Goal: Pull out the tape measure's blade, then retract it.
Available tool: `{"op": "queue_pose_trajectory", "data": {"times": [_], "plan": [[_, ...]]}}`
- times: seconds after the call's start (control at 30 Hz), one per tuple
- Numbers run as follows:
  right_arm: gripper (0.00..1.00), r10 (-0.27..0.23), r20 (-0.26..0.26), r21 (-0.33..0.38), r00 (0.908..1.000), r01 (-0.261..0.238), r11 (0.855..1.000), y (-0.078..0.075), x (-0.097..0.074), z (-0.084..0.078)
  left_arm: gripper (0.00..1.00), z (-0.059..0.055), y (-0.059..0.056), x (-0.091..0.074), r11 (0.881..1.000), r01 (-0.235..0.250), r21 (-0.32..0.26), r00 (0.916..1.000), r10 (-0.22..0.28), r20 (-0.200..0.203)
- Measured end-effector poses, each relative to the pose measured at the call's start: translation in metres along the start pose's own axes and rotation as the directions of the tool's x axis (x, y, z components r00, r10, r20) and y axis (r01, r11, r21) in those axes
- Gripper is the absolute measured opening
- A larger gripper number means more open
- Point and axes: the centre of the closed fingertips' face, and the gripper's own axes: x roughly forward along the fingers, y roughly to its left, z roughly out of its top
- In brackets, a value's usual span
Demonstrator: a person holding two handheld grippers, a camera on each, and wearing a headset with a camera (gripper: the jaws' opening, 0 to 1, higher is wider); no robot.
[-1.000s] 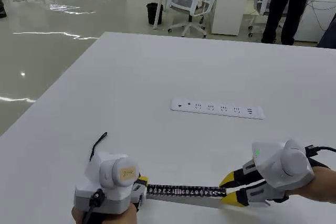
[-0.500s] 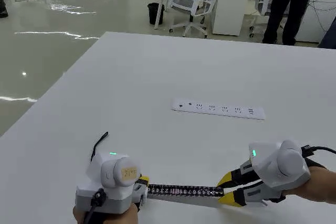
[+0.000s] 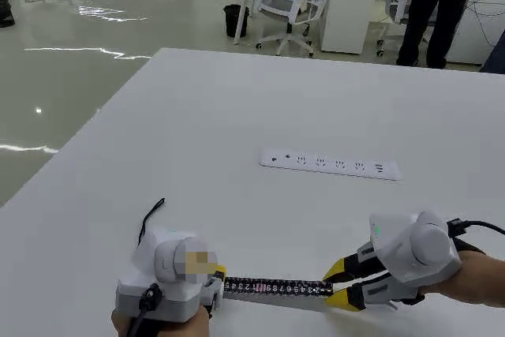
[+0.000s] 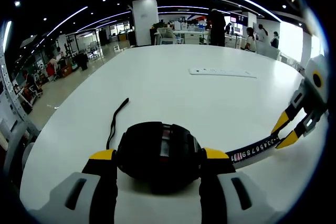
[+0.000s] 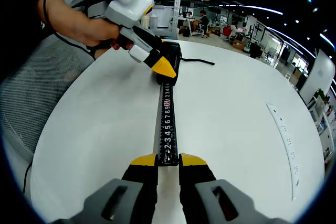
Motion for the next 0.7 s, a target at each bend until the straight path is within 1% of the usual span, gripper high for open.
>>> {"op": "queue_pose_trajectory", "data": {"times": [0.4, 0.7], "plan": [[0.15, 0.003, 0.002, -0.003, 1.0000, -0.003, 1.000, 0.0004, 0.0045, 0.0036, 0.59, -0.0006, -0.0001, -0.0004, 1.000, -0.002, 0.007, 1.0000, 0.002, -0.002], [0.15, 0.008, 0.005, -0.007, 1.0000, -0.008, 1.000, 0.0003, 0.0081, 0.0060, 0.59, -0.0011, -0.0001, -0.0010, 1.000, -0.004, 0.014, 0.9999, 0.005, -0.011]]}}
